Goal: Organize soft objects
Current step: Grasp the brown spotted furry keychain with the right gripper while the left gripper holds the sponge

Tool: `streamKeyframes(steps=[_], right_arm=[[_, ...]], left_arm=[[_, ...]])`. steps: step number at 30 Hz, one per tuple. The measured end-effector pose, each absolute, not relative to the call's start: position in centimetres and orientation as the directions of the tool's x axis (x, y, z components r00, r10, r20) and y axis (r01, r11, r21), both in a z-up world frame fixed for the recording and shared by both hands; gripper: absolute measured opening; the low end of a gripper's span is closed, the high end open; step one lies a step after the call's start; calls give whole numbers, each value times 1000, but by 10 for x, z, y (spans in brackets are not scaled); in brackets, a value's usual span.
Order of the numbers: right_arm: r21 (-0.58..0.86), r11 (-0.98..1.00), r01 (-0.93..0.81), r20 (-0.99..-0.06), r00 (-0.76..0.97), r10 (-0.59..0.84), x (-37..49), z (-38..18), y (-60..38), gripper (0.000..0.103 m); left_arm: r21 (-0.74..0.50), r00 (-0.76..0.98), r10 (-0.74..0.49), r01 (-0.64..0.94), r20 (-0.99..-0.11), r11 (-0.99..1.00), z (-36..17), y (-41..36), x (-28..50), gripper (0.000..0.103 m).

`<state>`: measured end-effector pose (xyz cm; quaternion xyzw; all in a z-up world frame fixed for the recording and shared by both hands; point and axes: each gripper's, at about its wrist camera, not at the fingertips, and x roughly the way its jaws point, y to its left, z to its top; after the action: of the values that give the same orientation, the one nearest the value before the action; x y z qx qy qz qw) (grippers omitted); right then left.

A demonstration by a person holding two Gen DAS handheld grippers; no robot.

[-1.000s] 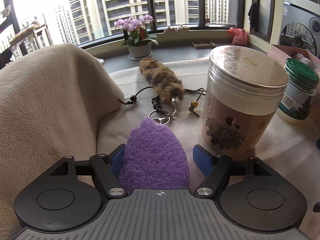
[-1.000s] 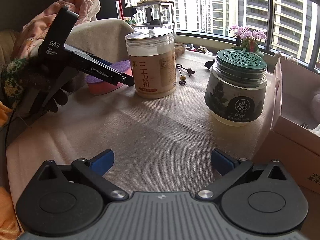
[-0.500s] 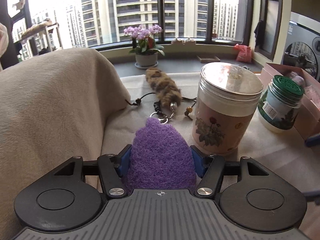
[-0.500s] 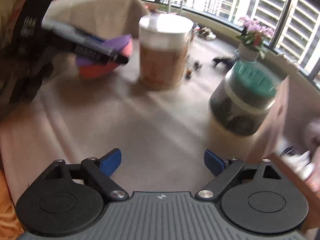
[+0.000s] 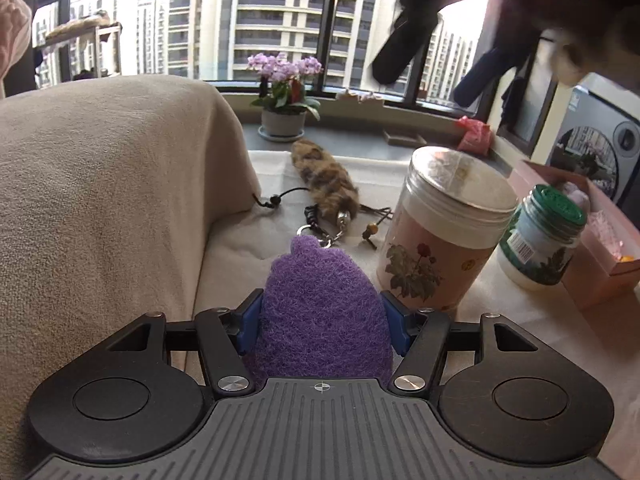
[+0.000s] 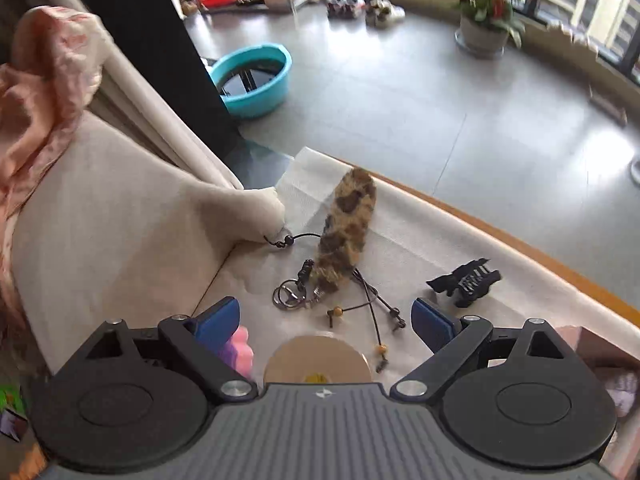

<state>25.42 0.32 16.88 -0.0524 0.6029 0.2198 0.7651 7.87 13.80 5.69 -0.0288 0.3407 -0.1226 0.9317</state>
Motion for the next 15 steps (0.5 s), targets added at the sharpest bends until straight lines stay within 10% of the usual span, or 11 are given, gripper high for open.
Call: streamKeyframes(steps=[8,15], right_arm=[[72,935,-348,-997,-2,77,310,58,59,52],[110,924,-367,-989,49,137,302,72,49,18]], left_arm=[[-79,733,-218,219,-645,973,51,127,83,66],[-77,738,-210,210,-641,975,56,126,85,66]])
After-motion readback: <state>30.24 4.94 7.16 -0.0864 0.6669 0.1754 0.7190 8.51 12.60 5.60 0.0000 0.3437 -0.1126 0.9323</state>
